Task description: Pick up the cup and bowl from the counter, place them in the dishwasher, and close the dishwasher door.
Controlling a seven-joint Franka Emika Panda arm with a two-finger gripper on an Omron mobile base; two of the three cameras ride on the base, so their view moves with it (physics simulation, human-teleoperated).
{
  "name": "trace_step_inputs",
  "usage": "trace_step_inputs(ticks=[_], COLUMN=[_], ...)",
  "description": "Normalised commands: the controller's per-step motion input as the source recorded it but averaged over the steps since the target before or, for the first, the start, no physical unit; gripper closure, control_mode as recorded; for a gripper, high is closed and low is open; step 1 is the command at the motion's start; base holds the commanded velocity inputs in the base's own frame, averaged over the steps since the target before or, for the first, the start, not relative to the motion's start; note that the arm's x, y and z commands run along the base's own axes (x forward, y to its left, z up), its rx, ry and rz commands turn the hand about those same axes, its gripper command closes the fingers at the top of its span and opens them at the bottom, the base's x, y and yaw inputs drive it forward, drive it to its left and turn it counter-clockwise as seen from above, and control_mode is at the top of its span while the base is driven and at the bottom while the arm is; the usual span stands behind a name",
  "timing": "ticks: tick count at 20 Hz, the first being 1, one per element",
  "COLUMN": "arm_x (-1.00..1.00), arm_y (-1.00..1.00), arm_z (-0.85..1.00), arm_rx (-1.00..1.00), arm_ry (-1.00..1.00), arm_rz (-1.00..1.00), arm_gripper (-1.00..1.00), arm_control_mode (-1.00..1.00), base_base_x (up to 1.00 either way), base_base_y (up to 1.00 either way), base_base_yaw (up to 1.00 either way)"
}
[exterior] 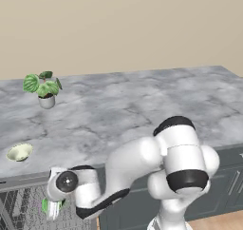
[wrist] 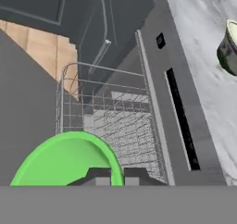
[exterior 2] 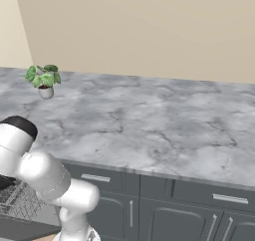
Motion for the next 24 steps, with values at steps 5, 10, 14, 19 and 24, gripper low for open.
trace_step_inputs(ticks=[5,10,14,19,24], arm_x=[-0.38,-0.45,-0.33,-0.04,0.1], arm_y=[0.4,0.23,0.03,0.0,-0.07], arm_z=[-0.06,-0.2,-0.17,-0.31,-0.39], arm_rx=[-0.36,-0.43,-0.44,-0.35,-0.09], arm_ry=[-0.01,-0.14,-0.23,-0.17,-0.08], arm_rz=[0.14,0.11,0.05,0.02,0.0], arm_gripper=[1.0,1.0,1.0,1.0,1.0], arm_control_mode=[-1.0,-1.0,-1.0,-1.0,-1.0], base_base_x=[0.0,0.0,0.0,0.0,0.0], base_base_y=[0.0,0.0,0.0,0.0,0.0], base_base_yaw=[0.0,0.0,0.0,0.0,0.0])
